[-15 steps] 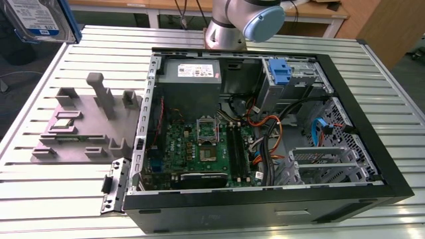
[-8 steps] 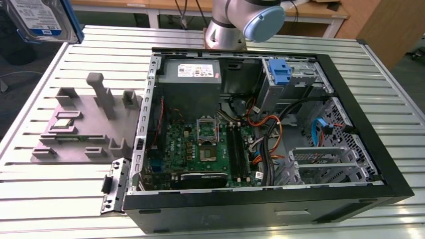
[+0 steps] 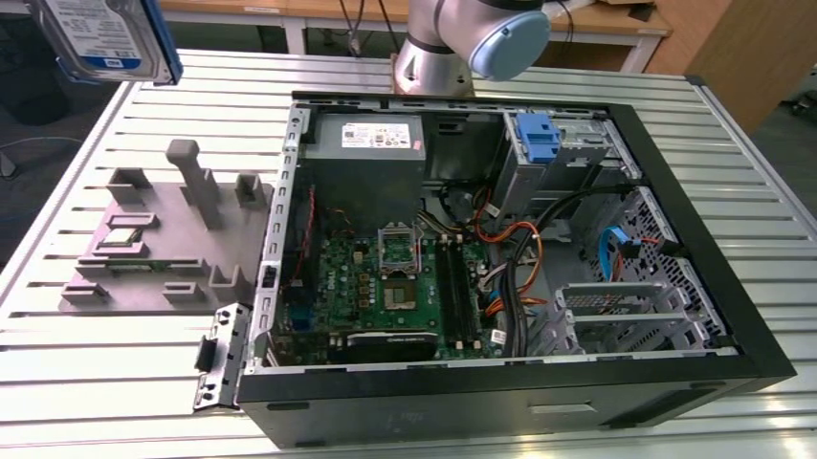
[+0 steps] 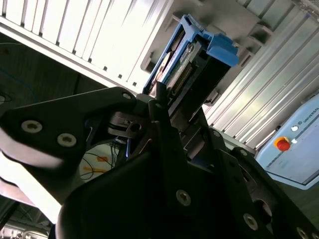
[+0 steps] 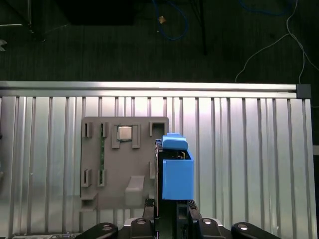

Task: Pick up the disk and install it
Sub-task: 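Pick up the disk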

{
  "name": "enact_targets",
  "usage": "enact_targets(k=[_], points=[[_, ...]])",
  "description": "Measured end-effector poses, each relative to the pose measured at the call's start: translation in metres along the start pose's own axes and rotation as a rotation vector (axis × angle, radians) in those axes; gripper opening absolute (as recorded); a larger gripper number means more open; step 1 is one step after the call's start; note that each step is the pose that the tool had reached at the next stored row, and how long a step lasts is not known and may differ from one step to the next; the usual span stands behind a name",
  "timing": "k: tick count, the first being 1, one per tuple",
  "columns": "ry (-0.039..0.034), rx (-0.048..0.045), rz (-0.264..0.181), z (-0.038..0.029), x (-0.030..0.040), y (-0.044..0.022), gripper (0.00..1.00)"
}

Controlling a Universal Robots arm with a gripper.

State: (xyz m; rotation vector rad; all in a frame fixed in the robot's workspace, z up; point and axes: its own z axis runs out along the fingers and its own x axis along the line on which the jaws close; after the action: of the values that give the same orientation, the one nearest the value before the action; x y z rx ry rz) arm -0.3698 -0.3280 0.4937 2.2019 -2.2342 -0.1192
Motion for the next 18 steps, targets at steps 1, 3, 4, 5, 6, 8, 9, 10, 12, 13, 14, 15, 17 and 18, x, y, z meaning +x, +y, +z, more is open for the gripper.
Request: enact_targets(k=[1, 3, 4, 5, 6, 8, 9, 10, 12, 13, 14, 15, 17, 18], points=[[0.0000, 0.0000, 0.000, -0.0002, 0.0000, -0.0033, 0.35], [0.0001, -0.0002, 0.000, -0.0006, -0.0002, -0.0102, 0.35], [0.0000, 0.0000, 0.000, -0.0007, -0.0002, -0.0136, 0.35], [0.0000, 0.0000, 0.000, -0.0009, -0.0003, -0.0173, 0.35], [0.0000, 0.0000, 0.000, -0.0010, -0.0003, -0.0208, 0.35], [0.0001, -0.0002, 0.000, -0.0015, -0.0005, -0.0280, 0.35], [0.0000, -0.0001, 0.000, -0.0016, -0.0005, -0.0320, 0.35], [0.0000, -0.0001, 0.000, -0.0018, -0.0006, -0.0357, 0.35], [0.0000, 0.0000, 0.000, -0.0021, -0.0007, -0.0431, 0.35], [0.0001, -0.0002, 0.000, -0.0024, -0.0007, -0.0467, 0.35], [0.0000, -0.0001, 0.000, -0.0025, -0.0008, -0.0504, 0.35], [-0.0001, 0.0000, 0.000, -0.0026, -0.0009, -0.0541, 0.35], [-0.0001, 0.0001, 0.000, -0.0029, -0.0010, -0.0616, 0.35], [0.0001, -0.0002, 0.000, -0.0031, -0.0010, -0.0652, 0.35]])
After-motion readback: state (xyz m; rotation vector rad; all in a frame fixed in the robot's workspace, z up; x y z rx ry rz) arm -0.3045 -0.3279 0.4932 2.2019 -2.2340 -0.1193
